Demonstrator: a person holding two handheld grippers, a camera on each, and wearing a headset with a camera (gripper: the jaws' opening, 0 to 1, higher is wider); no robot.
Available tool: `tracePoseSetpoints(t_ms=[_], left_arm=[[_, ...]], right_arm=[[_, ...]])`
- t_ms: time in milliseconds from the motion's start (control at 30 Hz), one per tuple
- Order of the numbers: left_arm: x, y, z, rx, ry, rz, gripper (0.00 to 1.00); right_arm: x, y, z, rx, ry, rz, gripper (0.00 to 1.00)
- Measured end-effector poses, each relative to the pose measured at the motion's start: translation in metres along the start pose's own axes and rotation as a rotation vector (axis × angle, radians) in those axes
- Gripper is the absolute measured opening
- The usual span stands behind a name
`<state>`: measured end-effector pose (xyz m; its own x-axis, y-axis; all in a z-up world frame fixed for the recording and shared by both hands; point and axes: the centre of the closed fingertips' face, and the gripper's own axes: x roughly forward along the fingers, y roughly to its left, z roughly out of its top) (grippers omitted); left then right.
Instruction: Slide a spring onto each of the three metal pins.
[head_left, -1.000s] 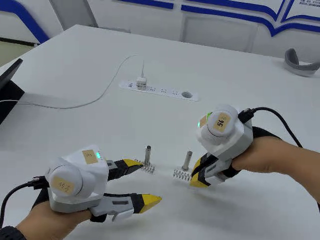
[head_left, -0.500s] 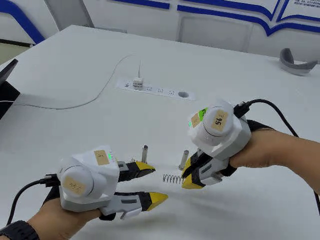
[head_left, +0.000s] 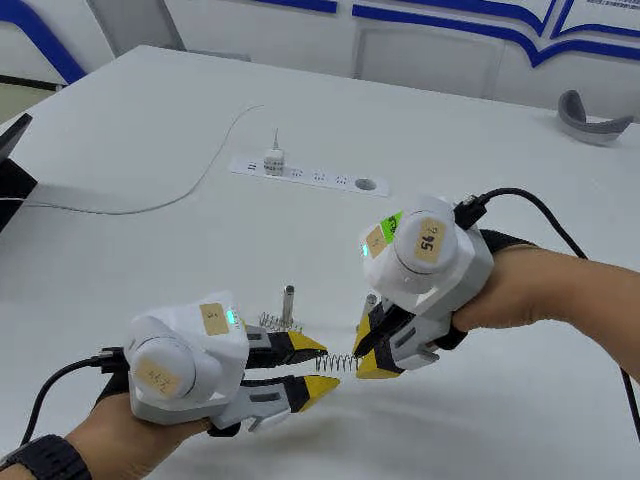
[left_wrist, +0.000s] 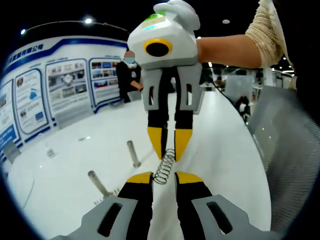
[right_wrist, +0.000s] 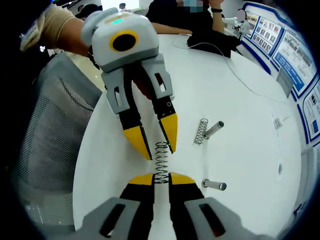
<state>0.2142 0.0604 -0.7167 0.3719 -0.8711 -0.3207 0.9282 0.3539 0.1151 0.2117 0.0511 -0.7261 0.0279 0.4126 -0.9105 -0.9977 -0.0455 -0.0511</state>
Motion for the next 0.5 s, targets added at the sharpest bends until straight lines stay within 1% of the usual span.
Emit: tracePoseSetpoints(t_ms=[67, 200, 333, 500], left_arm=[[0.000, 0.001, 0.000, 0.007, -0.002, 0.003, 0.14], [0.000, 0.000, -0.001, 0.017, 0.002, 0.000, 0.13], [0.000, 0.000, -0.003, 0.019, 0.005, 0.002, 0.12], [0.001, 0.000, -0.004, 0.010, 0.008, -0.001, 0.12]], right_arm=[[0.000, 0.001, 0.000, -0.004, 0.003, 0.005, 0.12], [-0.005, 0.002, 0.002, -0.007, 0.001, 0.003, 0.12], [-0.012, 0.002, 0.009, 0.002, -0.022, 0.004, 0.12], [-0.016, 0.002, 0.017, -0.001, -0.032, 0.003, 0.12]])
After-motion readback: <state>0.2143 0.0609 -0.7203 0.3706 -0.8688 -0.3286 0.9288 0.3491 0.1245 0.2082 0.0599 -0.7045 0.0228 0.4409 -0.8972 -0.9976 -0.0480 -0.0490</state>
